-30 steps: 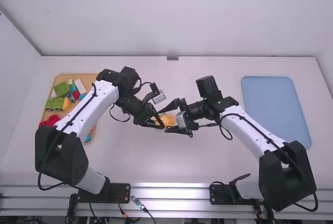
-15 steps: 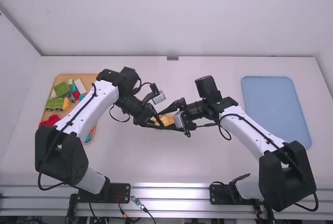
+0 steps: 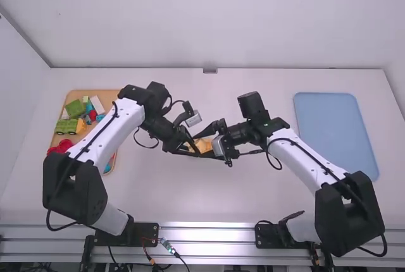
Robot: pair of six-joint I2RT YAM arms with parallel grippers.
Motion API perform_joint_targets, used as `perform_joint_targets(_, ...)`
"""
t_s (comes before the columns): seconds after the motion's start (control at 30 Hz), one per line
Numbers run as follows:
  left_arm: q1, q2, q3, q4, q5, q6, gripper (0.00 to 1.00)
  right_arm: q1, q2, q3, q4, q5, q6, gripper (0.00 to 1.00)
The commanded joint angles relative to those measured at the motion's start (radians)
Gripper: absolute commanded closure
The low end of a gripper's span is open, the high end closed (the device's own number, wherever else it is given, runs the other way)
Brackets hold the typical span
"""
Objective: Assemble lego blocks to make yellow taxi
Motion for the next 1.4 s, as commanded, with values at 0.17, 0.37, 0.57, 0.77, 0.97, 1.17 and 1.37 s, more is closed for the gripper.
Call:
perform_joint_targets(0.17,-0.006,-0.008,-0.020,0.045,0.021,-0.063,0.98,-0.001,-0.016,-0.006,-0.006,-0.044,-0.025,0.51)
perform_joint_targets(0.37,-0.009,-0.008,-0.016,0.032,0.029,-0.057,0.98,-0.001,-0.016,-0.006,-0.008,-0.020,-0.028,0.58)
perform_joint_targets(0.57,-0.006,-0.008,-0.017,0.032,0.029,-0.064,0.98,-0.001,-0.016,-0.006,-0.008,-0.016,-0.027,0.62)
perform_joint_targets(0.77,-0.009,-0.008,-0.016,-0.017,0.056,0.024,0.98,0.000,-0.016,-0.006,-0.009,-0.017,-0.028,0.66)
perform_joint_targets(0.97,-0.012,-0.008,-0.016,-0.017,0.068,0.025,0.98,-0.001,-0.016,-0.006,-0.008,-0.016,-0.025,0.68)
perform_joint_targets(1.17,-0.013,-0.008,-0.016,-0.017,0.071,0.034,0.89,-0.010,-0.016,-0.006,-0.008,-0.017,-0.024,0.69)
perform_joint_targets(1.37,-0.013,-0.008,-0.016,0.015,0.069,-0.012,0.56,-0.009,-0.016,-0.006,-0.008,-0.017,-0.024,0.71)
